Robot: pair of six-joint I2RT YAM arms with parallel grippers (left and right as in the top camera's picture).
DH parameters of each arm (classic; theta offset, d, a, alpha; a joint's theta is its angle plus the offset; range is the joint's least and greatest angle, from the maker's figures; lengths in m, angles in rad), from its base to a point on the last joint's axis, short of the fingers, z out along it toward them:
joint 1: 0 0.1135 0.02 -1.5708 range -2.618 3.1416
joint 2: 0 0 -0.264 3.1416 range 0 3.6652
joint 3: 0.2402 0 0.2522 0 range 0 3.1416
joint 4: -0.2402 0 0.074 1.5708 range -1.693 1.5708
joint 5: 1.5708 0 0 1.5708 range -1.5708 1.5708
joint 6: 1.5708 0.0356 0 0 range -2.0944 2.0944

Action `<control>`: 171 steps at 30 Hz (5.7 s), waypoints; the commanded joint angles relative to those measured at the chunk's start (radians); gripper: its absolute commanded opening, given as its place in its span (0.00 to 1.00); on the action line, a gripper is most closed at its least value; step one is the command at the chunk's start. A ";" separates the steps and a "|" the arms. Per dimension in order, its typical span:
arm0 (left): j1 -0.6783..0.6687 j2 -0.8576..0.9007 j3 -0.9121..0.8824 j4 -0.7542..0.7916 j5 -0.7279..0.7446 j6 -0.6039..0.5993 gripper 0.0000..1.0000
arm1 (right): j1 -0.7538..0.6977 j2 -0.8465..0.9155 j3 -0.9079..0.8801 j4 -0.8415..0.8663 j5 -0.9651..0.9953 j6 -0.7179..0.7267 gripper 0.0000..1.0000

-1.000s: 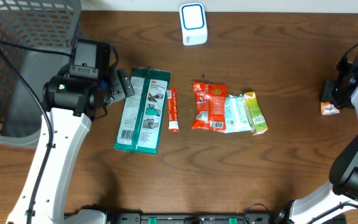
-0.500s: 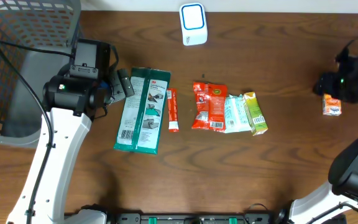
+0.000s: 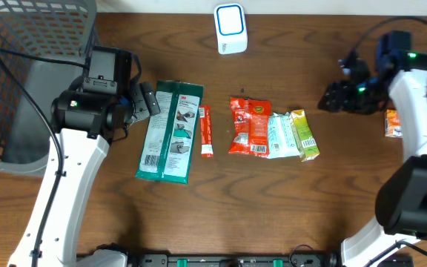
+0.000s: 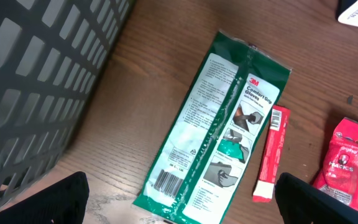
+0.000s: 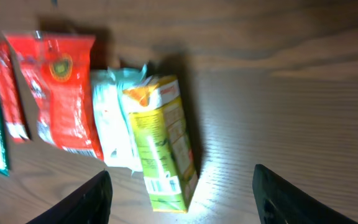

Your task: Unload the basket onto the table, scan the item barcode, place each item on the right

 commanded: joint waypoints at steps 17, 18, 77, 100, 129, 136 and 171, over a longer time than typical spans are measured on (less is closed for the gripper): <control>0.002 -0.007 0.001 -0.003 -0.013 -0.005 0.96 | 0.432 -0.010 -0.175 0.322 0.114 0.187 0.70; 0.002 -0.007 0.001 -0.003 -0.013 -0.005 0.96 | 0.446 -0.010 -0.177 0.340 0.114 0.207 0.71; -0.308 0.612 -0.002 0.557 0.677 0.194 0.19 | 0.353 -0.004 -0.505 0.706 -0.183 0.337 0.08; -0.319 0.693 -0.002 0.602 0.544 0.227 0.19 | 0.512 -0.004 -0.540 0.822 -0.296 0.264 0.01; -0.306 0.688 0.002 0.605 0.484 0.246 0.24 | 0.515 -0.036 -0.504 0.538 -0.258 0.272 0.04; -0.294 0.614 0.003 0.604 0.484 0.246 0.38 | 0.427 -0.134 -0.488 0.539 -0.238 0.241 0.09; -0.377 0.696 -0.101 0.568 0.424 0.199 0.43 | 0.323 0.013 -0.490 0.620 -0.202 0.234 0.48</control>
